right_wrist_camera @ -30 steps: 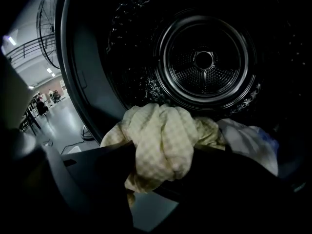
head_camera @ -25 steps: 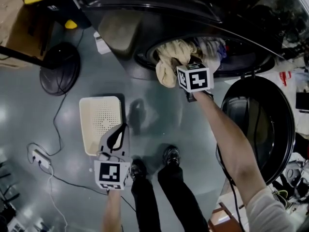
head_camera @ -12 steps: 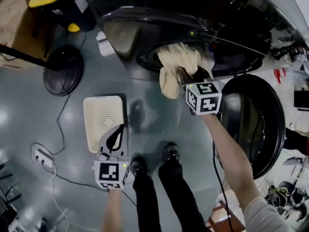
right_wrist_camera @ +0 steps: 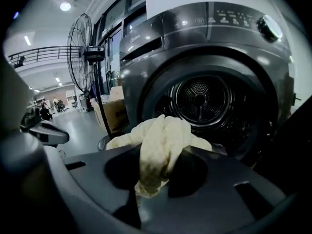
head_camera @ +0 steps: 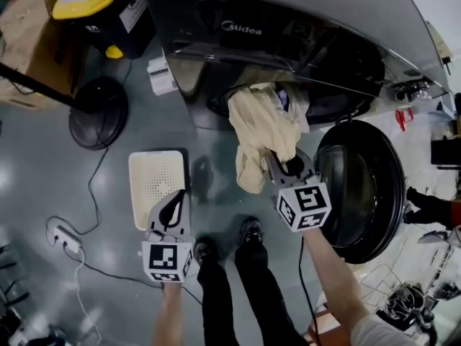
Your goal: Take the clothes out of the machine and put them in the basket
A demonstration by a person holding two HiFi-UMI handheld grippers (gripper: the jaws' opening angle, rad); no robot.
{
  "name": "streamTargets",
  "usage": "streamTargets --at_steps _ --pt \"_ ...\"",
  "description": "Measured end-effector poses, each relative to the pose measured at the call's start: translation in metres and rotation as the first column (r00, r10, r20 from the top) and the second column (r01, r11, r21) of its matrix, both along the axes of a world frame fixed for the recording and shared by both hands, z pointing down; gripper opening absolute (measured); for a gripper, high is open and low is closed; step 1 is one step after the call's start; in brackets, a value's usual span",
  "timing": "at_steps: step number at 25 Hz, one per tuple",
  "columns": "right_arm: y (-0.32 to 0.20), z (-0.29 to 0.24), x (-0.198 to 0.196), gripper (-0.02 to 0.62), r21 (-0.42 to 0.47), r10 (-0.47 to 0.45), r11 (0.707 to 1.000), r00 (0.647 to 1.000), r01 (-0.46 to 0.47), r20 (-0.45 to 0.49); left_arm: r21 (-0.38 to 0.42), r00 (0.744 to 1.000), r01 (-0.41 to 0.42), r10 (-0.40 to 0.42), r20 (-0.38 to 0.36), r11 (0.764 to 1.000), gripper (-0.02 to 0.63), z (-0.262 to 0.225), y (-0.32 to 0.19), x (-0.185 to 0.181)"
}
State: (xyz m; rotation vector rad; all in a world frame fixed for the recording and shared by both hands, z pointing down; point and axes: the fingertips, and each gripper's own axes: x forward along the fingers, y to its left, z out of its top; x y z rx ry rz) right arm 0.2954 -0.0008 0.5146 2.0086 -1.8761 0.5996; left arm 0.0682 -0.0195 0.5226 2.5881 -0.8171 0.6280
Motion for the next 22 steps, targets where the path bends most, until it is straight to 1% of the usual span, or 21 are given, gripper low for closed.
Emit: streamTargets --at_steps 6,8,12,14,17,22 --pt "0.037 -0.052 -0.031 0.127 0.029 -0.076 0.997 0.997 0.077 -0.022 0.013 0.999 0.043 -0.043 0.001 0.999 0.018 -0.024 -0.003 -0.017" --pt "0.046 -0.071 -0.044 0.127 0.037 -0.105 0.994 0.994 0.107 -0.033 0.016 0.998 0.065 -0.064 -0.010 0.998 0.018 -0.032 -0.001 -0.024" --pt "0.053 -0.096 -0.077 0.127 0.051 -0.169 0.984 0.985 0.171 -0.043 0.013 0.994 0.111 -0.110 -0.017 0.994 0.018 -0.043 0.004 -0.047" --pt "0.050 -0.101 -0.100 0.127 0.057 -0.211 0.975 0.977 0.213 -0.037 0.017 0.989 0.145 -0.145 -0.018 0.989 0.018 -0.046 0.004 -0.066" --pt "0.039 -0.101 -0.143 0.127 0.068 -0.289 0.955 0.957 0.290 -0.022 0.027 0.978 0.207 -0.206 -0.006 0.978 0.018 -0.046 0.006 -0.105" --pt "0.016 -0.095 -0.216 0.127 0.086 -0.395 0.916 0.919 0.392 0.015 0.030 0.949 0.313 -0.313 0.018 0.949 0.018 -0.040 0.008 -0.177"
